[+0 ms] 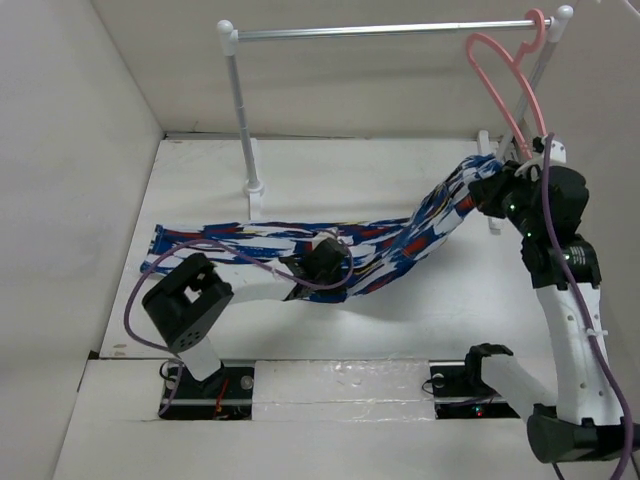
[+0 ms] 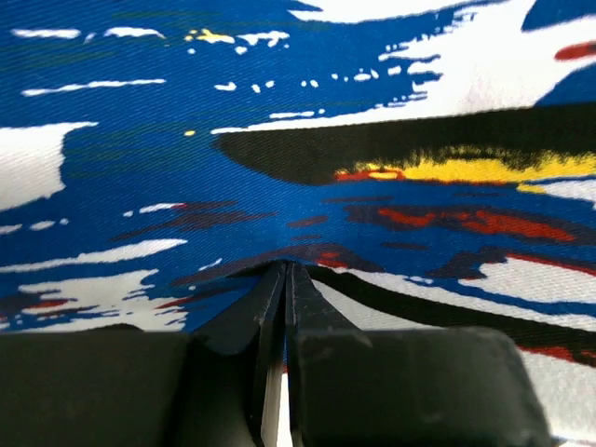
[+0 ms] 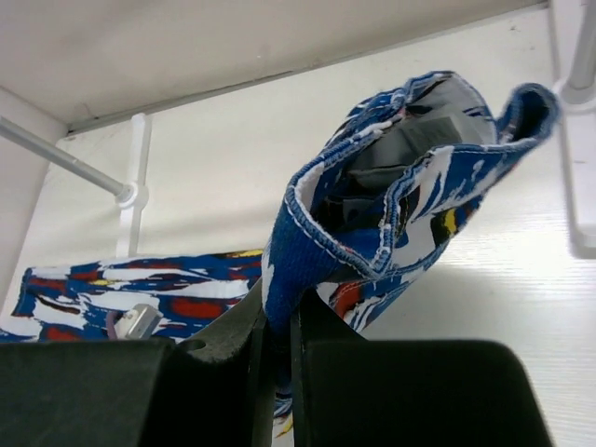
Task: Place the trousers on the hanger
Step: Fold the trousers at the center of the board.
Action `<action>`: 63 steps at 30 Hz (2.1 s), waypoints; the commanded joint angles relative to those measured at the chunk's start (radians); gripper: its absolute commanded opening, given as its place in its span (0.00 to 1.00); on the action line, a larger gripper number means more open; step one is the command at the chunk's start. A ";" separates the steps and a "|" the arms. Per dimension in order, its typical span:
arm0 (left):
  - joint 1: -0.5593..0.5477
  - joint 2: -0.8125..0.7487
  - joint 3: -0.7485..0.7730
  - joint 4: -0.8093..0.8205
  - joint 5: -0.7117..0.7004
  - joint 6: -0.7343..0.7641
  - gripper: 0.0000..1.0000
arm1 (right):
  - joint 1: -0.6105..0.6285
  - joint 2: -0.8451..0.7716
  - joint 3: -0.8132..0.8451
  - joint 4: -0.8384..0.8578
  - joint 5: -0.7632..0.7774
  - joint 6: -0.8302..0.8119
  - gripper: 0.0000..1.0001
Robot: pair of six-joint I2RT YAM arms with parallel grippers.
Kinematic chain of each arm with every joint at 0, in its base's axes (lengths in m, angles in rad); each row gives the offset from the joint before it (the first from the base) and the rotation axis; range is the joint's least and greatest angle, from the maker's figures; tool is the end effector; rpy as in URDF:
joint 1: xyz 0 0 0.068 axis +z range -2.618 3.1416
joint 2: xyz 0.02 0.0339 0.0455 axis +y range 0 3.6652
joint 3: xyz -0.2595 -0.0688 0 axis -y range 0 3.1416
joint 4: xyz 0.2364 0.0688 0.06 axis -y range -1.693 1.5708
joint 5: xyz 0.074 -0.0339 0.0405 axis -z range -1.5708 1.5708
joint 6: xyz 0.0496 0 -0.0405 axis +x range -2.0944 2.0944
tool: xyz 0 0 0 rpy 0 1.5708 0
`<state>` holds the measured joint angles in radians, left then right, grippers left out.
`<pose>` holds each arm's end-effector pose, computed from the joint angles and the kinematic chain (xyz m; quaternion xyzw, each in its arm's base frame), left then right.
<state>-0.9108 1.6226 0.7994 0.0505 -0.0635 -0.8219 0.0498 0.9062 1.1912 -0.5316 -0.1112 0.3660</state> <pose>0.2027 -0.2561 0.1539 0.0286 0.9206 -0.2770 0.2738 0.1890 0.0149 0.4117 0.0902 0.7830 0.1696 0.5916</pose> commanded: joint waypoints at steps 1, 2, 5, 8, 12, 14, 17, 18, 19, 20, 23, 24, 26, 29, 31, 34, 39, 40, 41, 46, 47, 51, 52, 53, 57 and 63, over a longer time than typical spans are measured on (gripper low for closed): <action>-0.034 0.098 0.088 0.031 -0.007 -0.036 0.00 | -0.105 -0.004 0.146 0.068 -0.157 -0.067 0.00; -0.049 0.121 0.107 0.034 -0.001 -0.043 0.00 | -0.123 0.003 0.162 0.055 -0.195 -0.073 0.00; -0.098 0.209 0.211 0.052 0.042 -0.060 0.00 | -0.159 0.020 0.227 0.035 -0.249 -0.101 0.00; -0.172 0.284 0.372 0.028 0.047 -0.057 0.00 | -0.159 0.052 0.274 0.019 -0.287 -0.134 0.00; -0.194 0.266 0.477 -0.047 0.001 -0.040 0.00 | -0.159 0.097 0.327 0.021 -0.360 -0.171 0.00; -0.157 0.159 0.433 -0.092 -0.057 -0.031 0.00 | -0.144 0.135 0.340 0.031 -0.405 -0.179 0.00; -0.079 0.015 0.318 -0.123 -0.120 -0.016 0.00 | -0.050 0.192 0.370 0.044 -0.391 -0.202 0.00; 0.031 -0.142 0.249 -0.170 -0.160 0.022 0.00 | 0.022 0.223 0.390 0.057 -0.363 -0.206 0.00; 0.032 -0.144 0.248 -0.170 -0.160 0.023 0.00 | 0.022 0.223 0.390 0.058 -0.363 -0.206 0.00; 0.077 -0.244 0.236 -0.205 -0.167 0.039 0.00 | 0.103 0.258 0.395 0.079 -0.326 -0.208 0.00; 0.298 -0.427 0.213 -0.282 -0.160 0.108 0.00 | 0.240 0.340 0.427 0.128 -0.234 -0.197 0.00; 0.362 -0.470 0.212 -0.288 -0.150 0.125 0.00 | 0.336 0.365 0.439 0.142 -0.213 -0.193 0.00; 0.579 -0.571 0.210 -0.293 -0.070 0.170 0.01 | 0.431 0.430 0.485 0.188 -0.147 -0.188 0.00; 0.860 -0.621 0.248 -0.320 0.057 0.222 0.01 | 0.609 0.586 0.571 0.257 -0.113 -0.174 0.00; 0.941 -0.618 0.317 -0.351 0.091 0.245 0.01 | 0.733 0.733 0.622 0.289 -0.099 -0.159 0.00; 0.941 -0.601 0.430 -0.411 -0.050 0.260 0.00 | 0.840 0.955 0.747 0.343 -0.113 -0.119 0.00; 0.989 -0.584 0.543 -0.451 -0.127 0.264 0.06 | 0.955 1.203 0.858 0.397 -0.274 -0.012 0.78; 0.989 -0.581 0.543 -0.459 -0.128 0.264 0.13 | 0.955 1.212 0.834 0.397 -0.304 -0.016 0.81; 0.989 -0.587 0.529 -0.448 -0.107 0.267 0.23 | 0.944 1.186 0.802 0.389 -0.326 -0.027 0.82; 0.989 -0.625 0.260 -0.362 0.042 0.247 0.37 | 0.851 0.950 0.413 0.414 -0.383 -0.123 0.80; 0.989 -0.629 0.217 -0.316 0.092 0.245 0.37 | 0.835 0.865 0.356 0.403 -0.389 -0.165 0.77; 0.945 -0.563 0.025 -0.215 0.200 0.239 0.36 | 0.747 0.673 0.076 0.346 -0.320 -0.233 0.16; 0.922 -0.540 0.011 -0.192 0.220 0.240 0.37 | 0.724 0.646 0.023 0.346 -0.314 -0.236 0.06; 0.912 -0.482 -0.005 -0.140 0.247 0.236 0.37 | 0.701 0.628 -0.073 0.346 -0.323 -0.243 0.00; 0.902 -0.321 -0.019 -0.029 0.341 0.231 0.37 | 0.587 0.525 -0.266 0.361 -0.277 -0.263 0.00; 0.979 -0.167 -0.037 -0.101 0.199 0.164 0.33 | 0.457 0.528 -0.430 0.416 -0.289 -0.276 0.00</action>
<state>0.0048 1.4548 0.7753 -0.0662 0.1955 -0.6151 0.5247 1.4483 0.8043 -0.1780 -0.4023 0.1215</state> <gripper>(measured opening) 0.336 0.010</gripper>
